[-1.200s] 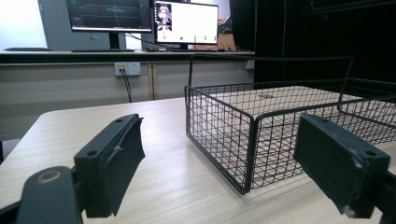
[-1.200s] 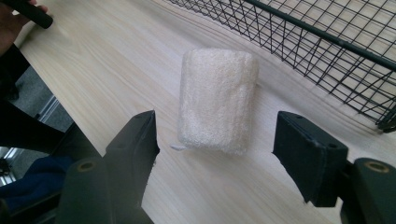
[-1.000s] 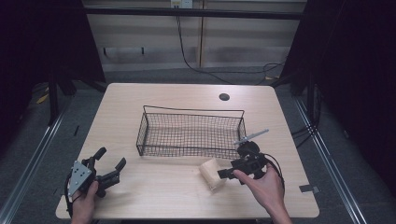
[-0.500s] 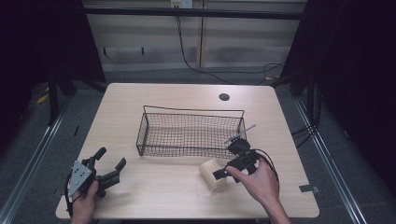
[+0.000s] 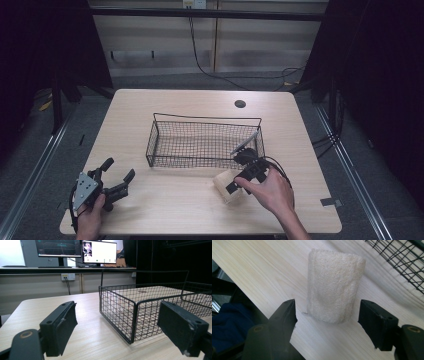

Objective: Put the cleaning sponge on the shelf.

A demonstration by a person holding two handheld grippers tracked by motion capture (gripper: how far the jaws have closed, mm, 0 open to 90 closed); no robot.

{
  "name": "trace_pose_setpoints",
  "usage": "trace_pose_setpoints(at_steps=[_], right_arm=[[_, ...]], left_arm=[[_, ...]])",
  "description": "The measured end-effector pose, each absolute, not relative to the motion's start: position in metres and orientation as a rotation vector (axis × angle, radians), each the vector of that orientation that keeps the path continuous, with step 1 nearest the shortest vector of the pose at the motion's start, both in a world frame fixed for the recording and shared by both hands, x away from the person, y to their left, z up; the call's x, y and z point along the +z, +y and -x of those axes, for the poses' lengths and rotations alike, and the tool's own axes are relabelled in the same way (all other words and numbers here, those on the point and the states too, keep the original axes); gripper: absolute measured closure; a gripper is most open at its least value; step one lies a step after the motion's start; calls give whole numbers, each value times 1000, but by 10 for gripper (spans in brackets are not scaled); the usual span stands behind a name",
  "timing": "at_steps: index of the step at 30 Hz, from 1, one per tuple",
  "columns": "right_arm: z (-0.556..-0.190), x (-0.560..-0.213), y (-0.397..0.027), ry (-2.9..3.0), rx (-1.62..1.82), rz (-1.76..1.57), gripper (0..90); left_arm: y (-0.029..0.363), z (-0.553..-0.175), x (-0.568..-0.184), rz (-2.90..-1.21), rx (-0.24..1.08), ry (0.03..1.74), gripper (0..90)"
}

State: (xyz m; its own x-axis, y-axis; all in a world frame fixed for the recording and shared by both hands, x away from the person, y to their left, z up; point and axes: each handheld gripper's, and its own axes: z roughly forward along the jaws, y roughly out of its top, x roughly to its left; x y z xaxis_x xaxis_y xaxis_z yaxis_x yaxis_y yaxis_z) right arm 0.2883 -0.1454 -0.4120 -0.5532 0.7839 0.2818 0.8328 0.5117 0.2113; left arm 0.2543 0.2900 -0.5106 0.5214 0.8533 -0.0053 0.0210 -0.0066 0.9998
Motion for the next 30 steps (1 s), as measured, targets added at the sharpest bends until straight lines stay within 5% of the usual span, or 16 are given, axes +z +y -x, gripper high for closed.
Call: trace_pose_setpoints(at_steps=[30], right_arm=[[-303,-442,-116,-2605,-294,1395,284]], left_arm=[[290,-254,-511,-1436,785,810,155]])
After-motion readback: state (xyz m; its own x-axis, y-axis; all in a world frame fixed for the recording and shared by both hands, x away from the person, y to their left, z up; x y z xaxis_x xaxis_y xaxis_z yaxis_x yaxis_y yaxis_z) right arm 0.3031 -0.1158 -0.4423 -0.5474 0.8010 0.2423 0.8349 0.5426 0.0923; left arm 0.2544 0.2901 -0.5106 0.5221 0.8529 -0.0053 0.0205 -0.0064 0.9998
